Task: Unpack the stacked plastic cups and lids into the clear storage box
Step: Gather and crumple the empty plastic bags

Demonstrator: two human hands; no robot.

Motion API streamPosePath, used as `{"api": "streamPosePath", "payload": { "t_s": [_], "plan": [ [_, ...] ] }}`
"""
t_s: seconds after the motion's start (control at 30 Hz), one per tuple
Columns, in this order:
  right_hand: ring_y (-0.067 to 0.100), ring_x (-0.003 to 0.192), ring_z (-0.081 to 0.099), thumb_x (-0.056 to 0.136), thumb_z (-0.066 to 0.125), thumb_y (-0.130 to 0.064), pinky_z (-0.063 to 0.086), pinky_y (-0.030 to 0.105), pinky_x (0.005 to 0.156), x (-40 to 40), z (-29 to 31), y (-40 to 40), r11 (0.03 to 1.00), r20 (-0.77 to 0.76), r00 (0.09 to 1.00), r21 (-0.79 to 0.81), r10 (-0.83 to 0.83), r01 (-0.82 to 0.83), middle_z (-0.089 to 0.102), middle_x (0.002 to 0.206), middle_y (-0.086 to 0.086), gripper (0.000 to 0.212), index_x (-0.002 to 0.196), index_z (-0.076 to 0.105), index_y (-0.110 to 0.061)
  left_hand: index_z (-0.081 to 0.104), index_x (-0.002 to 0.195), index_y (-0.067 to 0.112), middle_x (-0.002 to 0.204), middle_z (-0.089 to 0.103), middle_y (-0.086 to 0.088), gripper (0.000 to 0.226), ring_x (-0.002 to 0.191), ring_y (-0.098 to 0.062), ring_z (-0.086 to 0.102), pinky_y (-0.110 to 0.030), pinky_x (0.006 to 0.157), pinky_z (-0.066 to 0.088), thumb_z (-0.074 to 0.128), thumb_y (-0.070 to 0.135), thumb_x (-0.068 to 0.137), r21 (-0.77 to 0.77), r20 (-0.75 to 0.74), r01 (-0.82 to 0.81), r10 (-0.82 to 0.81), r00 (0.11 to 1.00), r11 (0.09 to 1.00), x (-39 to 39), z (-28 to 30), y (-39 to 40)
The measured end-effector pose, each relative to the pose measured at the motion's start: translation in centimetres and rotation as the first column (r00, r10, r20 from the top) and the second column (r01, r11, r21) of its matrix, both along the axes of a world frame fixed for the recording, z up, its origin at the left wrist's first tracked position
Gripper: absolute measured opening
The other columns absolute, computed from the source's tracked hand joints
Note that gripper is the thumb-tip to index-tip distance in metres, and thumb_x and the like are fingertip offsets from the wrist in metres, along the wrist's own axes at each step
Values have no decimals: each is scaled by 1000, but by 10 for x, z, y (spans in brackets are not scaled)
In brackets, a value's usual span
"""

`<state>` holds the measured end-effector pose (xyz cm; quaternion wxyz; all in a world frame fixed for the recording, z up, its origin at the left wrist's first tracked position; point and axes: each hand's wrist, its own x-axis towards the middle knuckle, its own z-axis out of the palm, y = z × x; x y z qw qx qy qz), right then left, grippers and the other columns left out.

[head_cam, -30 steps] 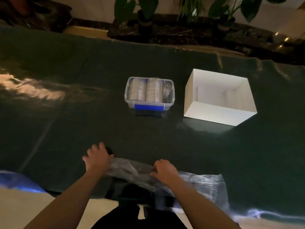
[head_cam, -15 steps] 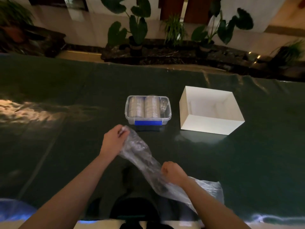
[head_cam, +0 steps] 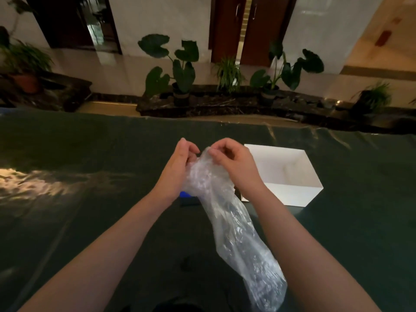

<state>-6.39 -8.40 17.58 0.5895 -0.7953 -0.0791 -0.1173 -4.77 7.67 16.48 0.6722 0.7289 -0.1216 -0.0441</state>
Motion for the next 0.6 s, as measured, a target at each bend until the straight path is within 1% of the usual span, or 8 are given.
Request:
{"api": "streamPosePath", "payload": {
  "t_s": [0.07, 0.13, 0.23, 0.33, 0.4, 0.47, 0.53, 0.6],
  "plan": [
    [-1, 71, 60, 93, 63, -11, 50, 16, 67, 0, 2, -9, 996, 15, 999, 85, -43, 41, 63, 74, -17, 15, 83, 65, -22, 58, 88, 27, 74, 54, 9, 40, 68, -4, 55, -19, 62, 51, 37, 61, 89, 2, -26, 11, -11, 1000, 1000, 2, 1, 2],
    [-1, 67, 59, 96, 58, -8, 50, 13, 63, 0, 3, -17, 974, 23, 997, 219, -70, 63, 62, 70, -16, 11, 86, 61, -13, 56, 92, 22, 78, 57, 10, 32, 71, -3, 57, -21, 66, 49, 46, 52, 88, 62, 7, 48, -48, 999, 997, 2, -3, 7],
    [8, 65, 60, 98, 52, -4, 54, 22, 62, 2, 6, -25, 923, 5, 993, 369, -115, 105, 63, 68, -9, 14, 88, 57, -13, 60, 96, 29, 88, 62, 10, 11, 79, 0, 61, -22, 67, 50, 57, 40, 92, 145, 44, 82, -89, 995, 986, 3, -6, 10],
    [8, 60, 58, 98, 49, 4, 52, 24, 61, 6, 9, -29, 922, 10, 986, 357, -164, 150, 62, 62, -9, 18, 97, 54, -14, 61, 95, 40, 100, 60, 14, 10, 88, 0, 61, -18, 67, 51, 65, 35, 88, 337, 95, 70, -108, 990, 939, 6, -7, 10],
    [8, 66, 61, 97, 50, 3, 53, 24, 66, 9, 10, -30, 921, 5, 984, 353, -175, 162, 65, 68, -9, 21, 107, 53, -16, 61, 87, 40, 95, 57, 10, 7, 83, -4, 59, -18, 69, 46, 64, 34, 89, 444, 146, -1, -71, 987, 896, 9, -8, 8],
    [11, 82, 68, 97, 56, -7, 56, 23, 74, 11, 10, -31, 928, -42, 991, 348, -126, 133, 73, 86, -4, 26, 118, 50, -22, 60, 80, 38, 89, 54, 8, 12, 78, -6, 56, -20, 67, 40, 62, 33, 90, 456, 167, -66, -12, 986, 888, 12, -8, 6],
    [13, 98, 67, 92, 64, -20, 55, 23, 83, 15, 10, -31, 962, -94, 992, 253, -84, 105, 72, 104, 2, 34, 123, 51, -27, 62, 79, 33, 90, 52, 7, 11, 78, -6, 55, -21, 68, 40, 63, 33, 90, 437, 199, -95, 7, 980, 895, 15, -7, 5],
    [8, 95, 65, 91, 67, -22, 52, 19, 78, 17, 13, -31, 980, -88, 988, 141, -125, 137, 70, 101, -2, 22, 112, 63, -26, 65, 82, 29, 94, 54, 8, 8, 82, -2, 55, -21, 73, 44, 65, 33, 89, 408, 238, -111, 12, 971, 906, 17, -6, 5]
  ]
}}
